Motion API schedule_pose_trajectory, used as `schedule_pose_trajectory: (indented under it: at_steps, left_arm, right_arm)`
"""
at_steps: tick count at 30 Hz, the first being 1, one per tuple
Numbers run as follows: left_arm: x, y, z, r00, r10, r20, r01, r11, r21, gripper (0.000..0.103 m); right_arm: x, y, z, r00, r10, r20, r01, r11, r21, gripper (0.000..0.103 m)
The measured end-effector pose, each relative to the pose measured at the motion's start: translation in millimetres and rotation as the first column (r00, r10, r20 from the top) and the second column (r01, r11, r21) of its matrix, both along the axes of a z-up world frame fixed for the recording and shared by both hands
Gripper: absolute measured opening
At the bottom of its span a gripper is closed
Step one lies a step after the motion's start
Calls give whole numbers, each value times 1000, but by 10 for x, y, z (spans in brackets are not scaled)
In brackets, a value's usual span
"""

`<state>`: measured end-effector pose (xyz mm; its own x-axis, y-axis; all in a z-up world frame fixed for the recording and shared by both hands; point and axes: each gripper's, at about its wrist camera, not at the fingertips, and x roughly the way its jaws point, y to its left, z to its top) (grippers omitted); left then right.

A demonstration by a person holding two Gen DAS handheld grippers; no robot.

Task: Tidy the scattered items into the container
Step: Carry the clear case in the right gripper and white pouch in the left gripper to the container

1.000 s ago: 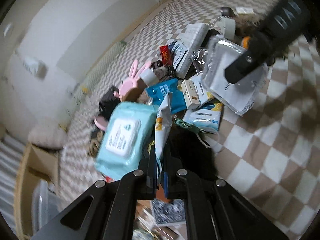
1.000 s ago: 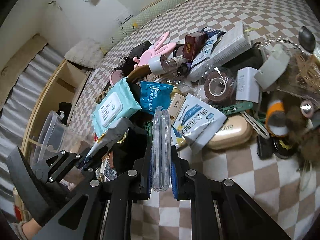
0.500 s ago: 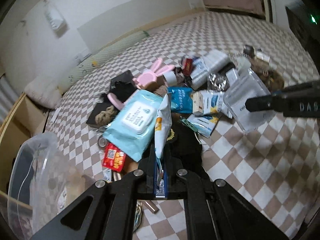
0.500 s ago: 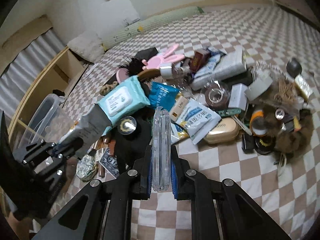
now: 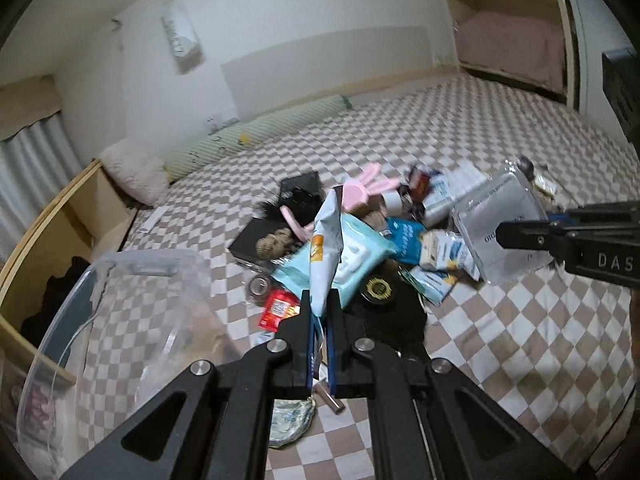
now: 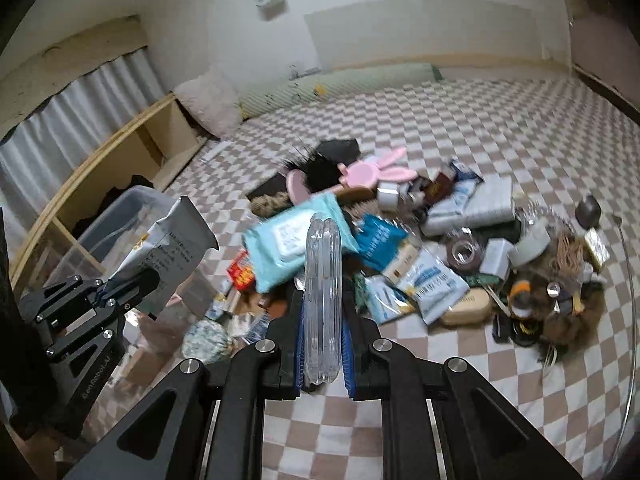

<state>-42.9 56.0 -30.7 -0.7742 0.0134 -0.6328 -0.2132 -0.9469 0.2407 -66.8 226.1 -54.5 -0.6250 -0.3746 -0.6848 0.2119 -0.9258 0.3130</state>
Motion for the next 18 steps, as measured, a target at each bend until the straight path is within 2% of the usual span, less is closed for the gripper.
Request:
schedule_pose_trajectory:
  at_steps: [4, 10, 18]
  left_arm:
    - [67, -225, 200, 998, 47, -37, -45, 997, 55, 5]
    - [188, -610, 451, 989, 119, -92, -110, 989, 99, 5]
    - [386, -1200, 570, 967, 233, -107, -214, 963, 162, 5]
  right_arm:
    - [22, -160, 204, 999, 20, -38, -20, 1000, -1, 16]
    - [1, -487, 477, 995, 71, -76, -72, 997, -7, 16]
    - [-38, -1164, 670, 980, 173, -94, -176, 984, -28, 16]
